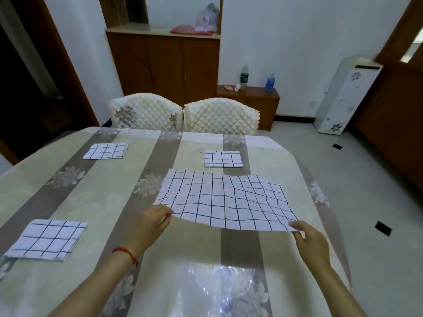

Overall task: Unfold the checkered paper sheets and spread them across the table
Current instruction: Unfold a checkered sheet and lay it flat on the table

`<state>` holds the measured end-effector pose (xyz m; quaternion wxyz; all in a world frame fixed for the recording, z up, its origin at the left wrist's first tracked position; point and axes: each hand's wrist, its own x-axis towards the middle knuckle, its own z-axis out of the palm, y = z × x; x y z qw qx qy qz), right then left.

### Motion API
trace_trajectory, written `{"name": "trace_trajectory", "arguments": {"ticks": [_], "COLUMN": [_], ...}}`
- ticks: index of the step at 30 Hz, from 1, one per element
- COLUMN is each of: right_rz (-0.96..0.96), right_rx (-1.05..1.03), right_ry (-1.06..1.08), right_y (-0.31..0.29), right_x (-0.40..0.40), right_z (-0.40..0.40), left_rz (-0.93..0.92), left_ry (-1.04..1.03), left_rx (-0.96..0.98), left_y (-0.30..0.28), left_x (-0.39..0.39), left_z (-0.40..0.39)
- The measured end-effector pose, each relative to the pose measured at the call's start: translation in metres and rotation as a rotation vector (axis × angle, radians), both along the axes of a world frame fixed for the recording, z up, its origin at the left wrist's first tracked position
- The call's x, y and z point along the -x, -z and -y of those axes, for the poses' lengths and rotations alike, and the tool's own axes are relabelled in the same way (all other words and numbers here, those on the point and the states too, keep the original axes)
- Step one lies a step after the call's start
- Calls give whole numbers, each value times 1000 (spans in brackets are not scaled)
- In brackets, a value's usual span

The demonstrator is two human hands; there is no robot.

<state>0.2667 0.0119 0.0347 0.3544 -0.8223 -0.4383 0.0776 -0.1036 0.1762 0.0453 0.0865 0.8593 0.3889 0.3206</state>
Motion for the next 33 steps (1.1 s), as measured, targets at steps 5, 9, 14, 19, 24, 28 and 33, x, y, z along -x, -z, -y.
{"name": "trace_trajectory", "arguments": {"ticks": [5,9,14,19,24,28,33], "right_rz": [13,108,375,455,477,490,512], "right_rx": [217,255,215,237,259,238,234], "right_ry": [-28,-111,-224,-355,-382,-349,-306], "right_y": [39,66,95,94,94,93,96], "right_x": [7,15,24,27,19,24,28], "right_z": [11,23,30,31,39,46,60], "left_rz": [-66,-163,-261,-281,-425,-446,-433], "left_ry": [41,50,-45,-106,-101,-70,-27], "left_rx": [98,197,243,199,70,-22,-9], "left_y": [55,93,119,124,123,115,119], "left_x": [6,19,30,24,25,26,40], "left_z": [15,29,40,48,47,52,68]}}
